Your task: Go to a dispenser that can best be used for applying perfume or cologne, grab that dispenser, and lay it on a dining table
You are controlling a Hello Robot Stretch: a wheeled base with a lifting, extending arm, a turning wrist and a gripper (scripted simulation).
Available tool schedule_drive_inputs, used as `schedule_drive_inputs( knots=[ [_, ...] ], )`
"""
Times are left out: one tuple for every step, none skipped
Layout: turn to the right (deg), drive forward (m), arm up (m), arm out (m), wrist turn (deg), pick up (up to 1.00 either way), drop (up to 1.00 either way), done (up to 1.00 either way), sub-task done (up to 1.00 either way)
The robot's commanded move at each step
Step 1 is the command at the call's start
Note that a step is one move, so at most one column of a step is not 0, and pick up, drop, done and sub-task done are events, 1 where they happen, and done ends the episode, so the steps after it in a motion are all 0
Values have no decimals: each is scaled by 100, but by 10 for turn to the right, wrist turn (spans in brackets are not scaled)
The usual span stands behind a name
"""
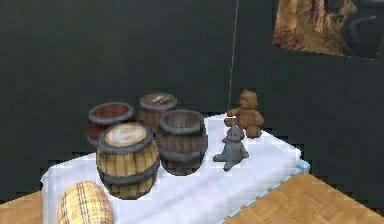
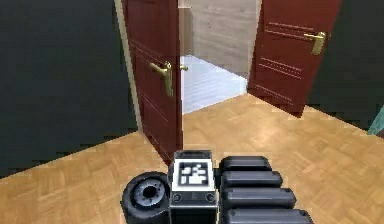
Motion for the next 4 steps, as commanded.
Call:
schedule_drive_inputs(
  knots=[
    [-450, 0, 0, 0, 0, 0, 0, 0, 0],
    [-210, 0, 0, 0, 0, 0, 0, 0, 0],
    [450, 0, 0, 0, 0, 0, 0, 0, 0],
    [450, 0, 0, 0, 0, 0, 0, 0, 0]
  ],
)
